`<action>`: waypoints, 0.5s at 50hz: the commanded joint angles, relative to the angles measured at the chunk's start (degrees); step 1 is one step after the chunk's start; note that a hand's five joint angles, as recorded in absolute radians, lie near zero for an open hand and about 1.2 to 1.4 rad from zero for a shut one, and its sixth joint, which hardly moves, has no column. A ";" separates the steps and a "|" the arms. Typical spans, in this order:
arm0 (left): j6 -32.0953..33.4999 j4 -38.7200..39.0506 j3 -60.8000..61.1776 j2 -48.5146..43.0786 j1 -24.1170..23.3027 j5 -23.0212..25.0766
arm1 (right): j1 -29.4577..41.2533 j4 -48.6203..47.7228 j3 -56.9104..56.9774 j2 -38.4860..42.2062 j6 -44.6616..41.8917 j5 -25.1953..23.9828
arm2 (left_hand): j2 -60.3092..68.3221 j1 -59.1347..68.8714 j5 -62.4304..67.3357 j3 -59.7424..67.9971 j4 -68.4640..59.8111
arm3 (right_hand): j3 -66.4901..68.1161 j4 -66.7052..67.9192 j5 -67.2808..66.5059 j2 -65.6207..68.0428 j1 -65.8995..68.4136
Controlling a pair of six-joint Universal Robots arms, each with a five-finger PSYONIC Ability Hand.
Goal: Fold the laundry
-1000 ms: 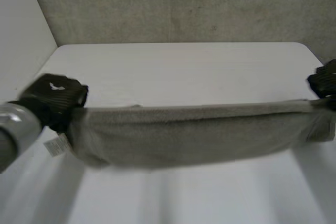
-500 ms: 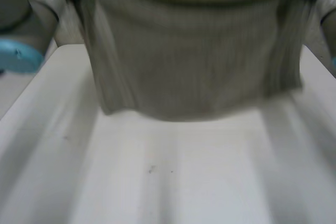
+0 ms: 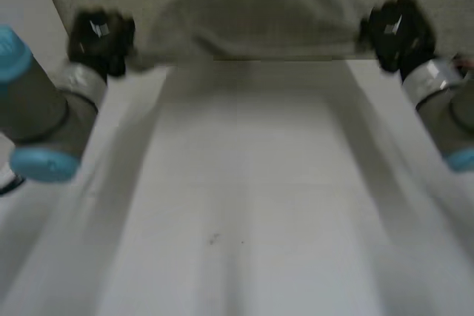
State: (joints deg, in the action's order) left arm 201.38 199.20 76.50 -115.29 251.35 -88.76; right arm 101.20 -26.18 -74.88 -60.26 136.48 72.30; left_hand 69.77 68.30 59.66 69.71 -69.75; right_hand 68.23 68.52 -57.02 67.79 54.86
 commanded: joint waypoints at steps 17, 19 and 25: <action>3.59 -14.10 27.12 9.03 0.90 -0.09 | -5.82 43.35 -8.97 -7.49 -10.51 0.30 | 10.23 11.70 10.34 10.29 -10.25 | 11.77 11.48 -12.98 12.21 25.14; 4.81 -23.63 28.00 13.14 0.46 -0.18 | -7.14 48.19 -9.49 -9.51 -12.71 0.30 | 10.23 11.70 10.34 10.29 -10.25 | 11.77 11.48 -12.98 12.21 25.14; 5.17 -35.81 29.23 18.96 0.10 -0.18 | -11.63 61.40 -15.19 -19.00 -22.89 0.12 | 10.23 11.70 10.34 10.29 -10.25 | 11.77 11.48 -12.98 12.21 25.14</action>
State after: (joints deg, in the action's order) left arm 205.67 177.98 104.40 -103.07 251.93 -88.94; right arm 94.20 19.94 -84.99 -69.69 124.46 72.62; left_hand 69.77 68.30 59.66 69.71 -69.75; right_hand 68.23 68.52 -57.03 67.79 54.86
